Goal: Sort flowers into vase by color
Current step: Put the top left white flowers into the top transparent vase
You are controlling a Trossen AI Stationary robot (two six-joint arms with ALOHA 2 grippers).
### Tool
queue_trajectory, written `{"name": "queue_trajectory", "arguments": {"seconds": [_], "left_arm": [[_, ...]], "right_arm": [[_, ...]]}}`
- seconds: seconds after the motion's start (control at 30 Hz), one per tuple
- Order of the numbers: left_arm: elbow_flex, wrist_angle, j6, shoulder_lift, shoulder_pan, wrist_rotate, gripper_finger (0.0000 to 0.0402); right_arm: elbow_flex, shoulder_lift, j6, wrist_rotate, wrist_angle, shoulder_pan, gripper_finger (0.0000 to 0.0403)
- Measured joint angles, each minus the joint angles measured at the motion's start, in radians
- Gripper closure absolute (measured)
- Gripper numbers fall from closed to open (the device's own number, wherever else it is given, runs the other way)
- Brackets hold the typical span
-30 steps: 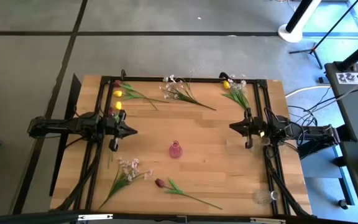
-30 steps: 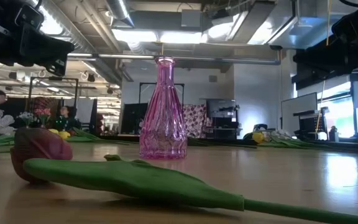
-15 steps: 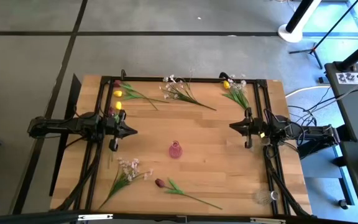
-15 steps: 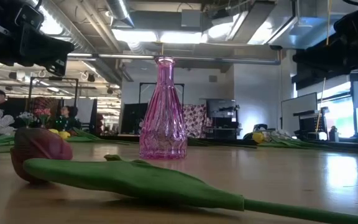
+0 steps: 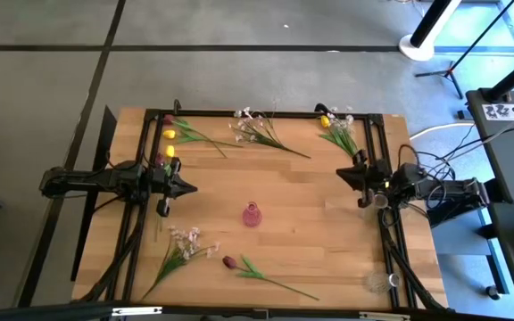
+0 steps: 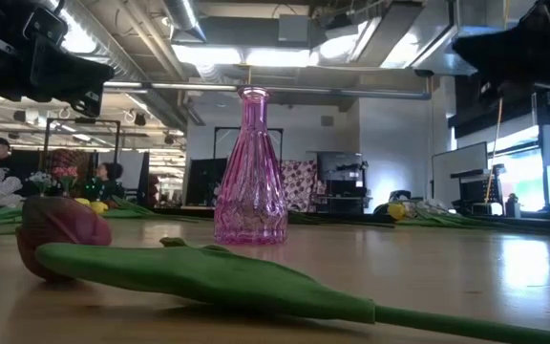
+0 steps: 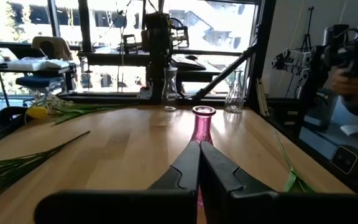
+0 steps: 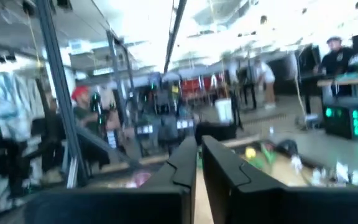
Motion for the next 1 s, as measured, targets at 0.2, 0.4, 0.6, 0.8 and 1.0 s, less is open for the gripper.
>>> {"name": "queue_trajectory", "arguments": {"seconds": [0.2,0.4,0.6,0.8,1.0], "left_arm": [[0.000,0.000,0.000,0.000,0.000,0.000,0.0401],[0.000,0.000,0.000,0.000,0.000,-0.001,0.0401],[0.000,0.000,0.000,0.000,0.000,-0.001,0.0401],[0.000,0.000,0.000,0.000,0.000,-0.001,0.0401],[0.000,0.000,0.000,0.000,0.000,-0.002,0.0401]], "right_arm": [[0.145,0.324,-0.015,0.143,0.011,0.000,0.0375],[0.341,0.777,-0.034,0.231,0.000,-0.050,0.0369],[0.555,1.105,-0.032,0.132,-0.167,-0.214,0.0304],[0.768,1.377,-0.033,0.026,-0.304,-0.368,0.0242],[0.972,1.612,-0.043,-0.037,-0.449,-0.461,0.0226]]}}
